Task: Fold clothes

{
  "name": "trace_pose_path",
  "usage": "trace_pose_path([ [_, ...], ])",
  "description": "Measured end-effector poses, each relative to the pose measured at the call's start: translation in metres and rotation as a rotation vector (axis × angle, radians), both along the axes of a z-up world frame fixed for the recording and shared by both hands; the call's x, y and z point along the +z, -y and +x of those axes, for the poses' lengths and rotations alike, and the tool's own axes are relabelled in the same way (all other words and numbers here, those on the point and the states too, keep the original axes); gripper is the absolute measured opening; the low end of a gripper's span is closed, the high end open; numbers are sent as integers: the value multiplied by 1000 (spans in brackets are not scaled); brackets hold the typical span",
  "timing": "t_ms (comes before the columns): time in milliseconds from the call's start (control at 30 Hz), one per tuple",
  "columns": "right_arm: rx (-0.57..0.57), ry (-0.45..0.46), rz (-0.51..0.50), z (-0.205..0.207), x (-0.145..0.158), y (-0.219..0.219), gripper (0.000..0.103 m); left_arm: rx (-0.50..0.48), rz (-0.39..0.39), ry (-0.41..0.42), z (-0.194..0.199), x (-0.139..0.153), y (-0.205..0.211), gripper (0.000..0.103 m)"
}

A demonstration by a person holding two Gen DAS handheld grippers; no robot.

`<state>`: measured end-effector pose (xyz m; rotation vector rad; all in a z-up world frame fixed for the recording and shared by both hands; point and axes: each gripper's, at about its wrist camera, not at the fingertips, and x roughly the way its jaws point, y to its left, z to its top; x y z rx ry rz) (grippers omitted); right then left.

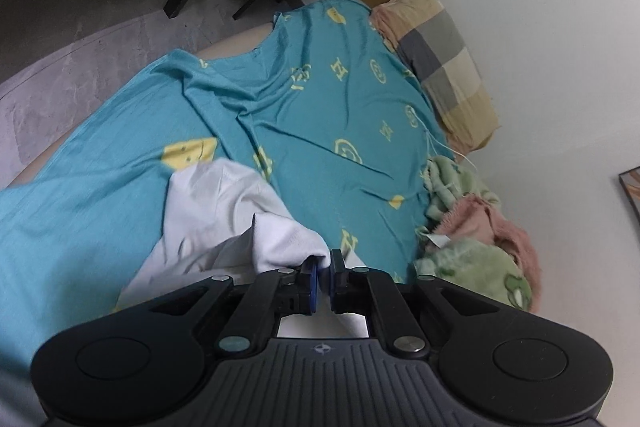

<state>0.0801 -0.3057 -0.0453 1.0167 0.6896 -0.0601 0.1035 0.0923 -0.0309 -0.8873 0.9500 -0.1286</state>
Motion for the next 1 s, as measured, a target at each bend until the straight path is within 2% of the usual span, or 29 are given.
trace_pose_path([
  [200, 3, -74, -18, 68, -50, 2, 8, -43, 61, -13, 80, -58, 14, 8],
  [367, 28, -137, -46, 104, -91, 6, 8, -95, 90, -8, 109, -108, 19, 8],
  [433, 25, -159, -31, 113, -102, 8, 8, -123, 126, 3, 114, -118, 21, 8],
  [500, 34, -171, -44, 119, -108, 7, 8, -149, 163, 13, 118, -123, 25, 9],
  [633, 53, -165, -77, 119, -105, 3, 10, -185, 246, 48, 117, -116, 36, 12],
  [733, 96, -140, -125, 115, -94, -4, 13, -228, 325, 105, 109, -106, 46, 31],
  [767, 115, -126, -145, 113, -89, -7, 22, -246, 363, 131, 105, -102, 51, 38],
  [800, 137, -100, -165, 111, -83, -11, 39, -265, 406, 161, 101, -97, 56, 46],
  [833, 158, -69, -185, 108, -77, -15, 49, -278, 449, 194, 96, -93, 62, 53],
  [867, 183, -34, -208, 106, -71, -20, 67, -290, 491, 228, 91, -89, 67, 66],
  [900, 211, 2, -232, 105, -66, -24, 77, -301, 526, 260, 87, -87, 72, 75],
  [1000, 275, 40, -360, 110, -61, -42, 77, -339, 632, 316, 80, -84, 87, 80],
])
